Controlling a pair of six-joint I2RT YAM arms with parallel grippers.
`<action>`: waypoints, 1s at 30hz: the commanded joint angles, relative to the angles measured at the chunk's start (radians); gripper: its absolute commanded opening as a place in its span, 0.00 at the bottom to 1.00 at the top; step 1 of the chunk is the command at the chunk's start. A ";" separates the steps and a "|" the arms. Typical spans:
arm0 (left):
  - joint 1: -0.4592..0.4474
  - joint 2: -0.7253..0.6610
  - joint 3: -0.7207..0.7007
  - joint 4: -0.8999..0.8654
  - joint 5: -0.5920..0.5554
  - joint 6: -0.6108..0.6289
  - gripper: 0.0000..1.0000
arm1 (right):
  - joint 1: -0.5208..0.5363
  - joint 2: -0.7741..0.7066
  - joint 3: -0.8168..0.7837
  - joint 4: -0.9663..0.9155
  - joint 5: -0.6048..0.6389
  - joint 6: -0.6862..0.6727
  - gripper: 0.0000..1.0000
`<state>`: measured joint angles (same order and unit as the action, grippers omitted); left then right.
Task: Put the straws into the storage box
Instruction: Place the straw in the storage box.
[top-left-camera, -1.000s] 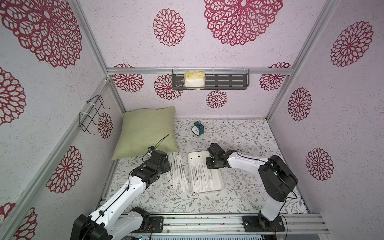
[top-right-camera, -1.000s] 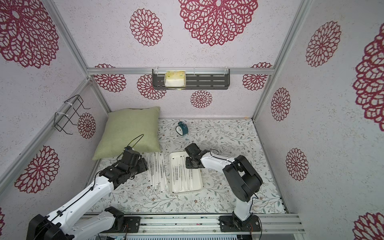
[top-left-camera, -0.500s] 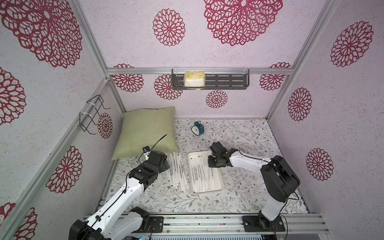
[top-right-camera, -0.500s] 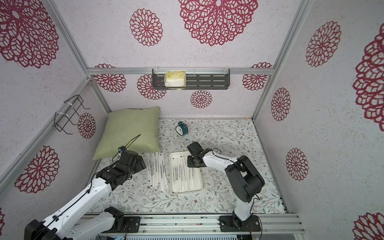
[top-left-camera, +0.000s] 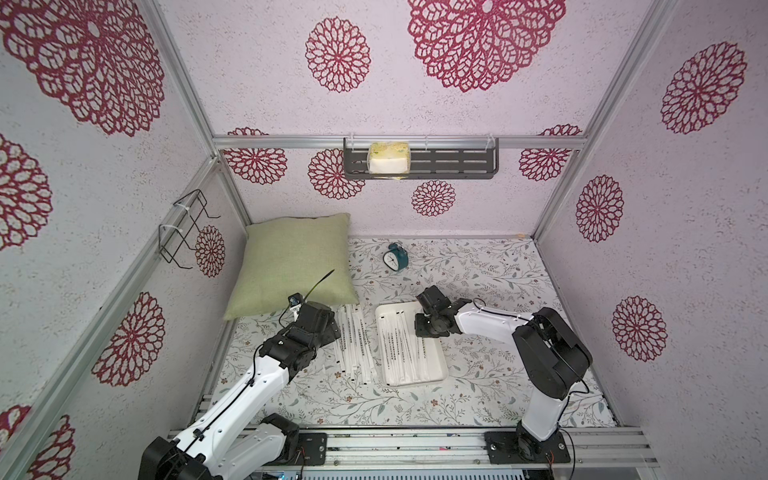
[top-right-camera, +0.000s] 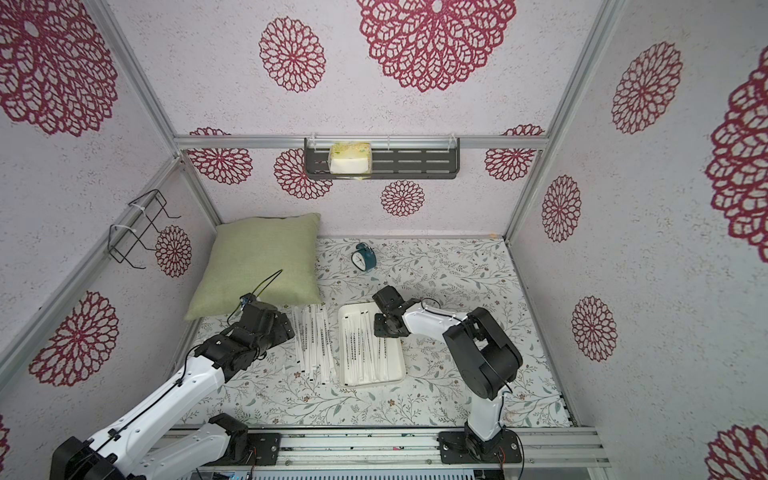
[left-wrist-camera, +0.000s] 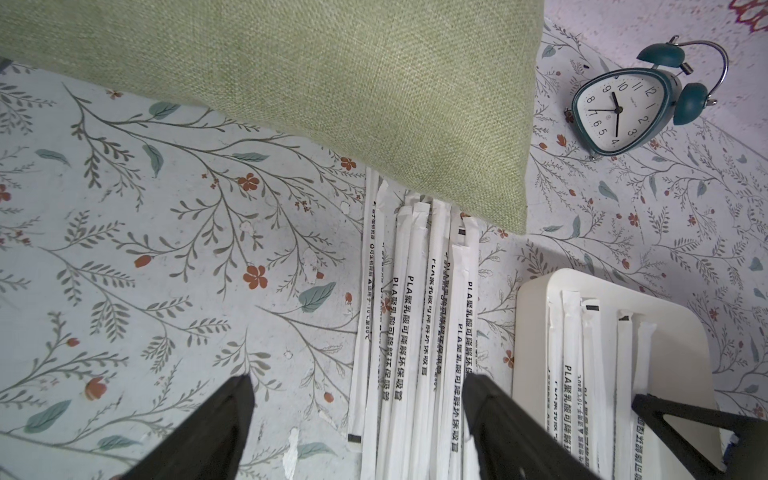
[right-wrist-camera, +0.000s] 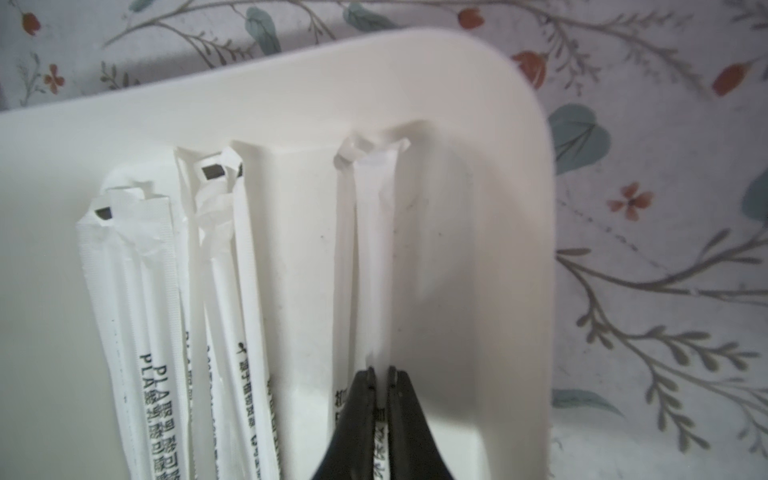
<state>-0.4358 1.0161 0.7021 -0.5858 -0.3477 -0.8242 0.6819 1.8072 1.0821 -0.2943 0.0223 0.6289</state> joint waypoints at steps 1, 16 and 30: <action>0.002 0.008 -0.007 -0.003 0.005 -0.010 0.84 | 0.007 0.010 0.014 0.018 -0.010 0.029 0.12; 0.004 0.022 -0.012 -0.005 0.041 -0.009 0.79 | 0.008 0.025 0.013 0.037 -0.020 0.056 0.12; 0.112 0.118 -0.031 0.024 0.250 0.043 0.50 | 0.007 -0.103 0.048 -0.054 0.002 0.029 0.34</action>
<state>-0.3389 1.1118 0.6758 -0.5838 -0.1574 -0.8078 0.6899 1.7760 1.0847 -0.3058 0.0010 0.6636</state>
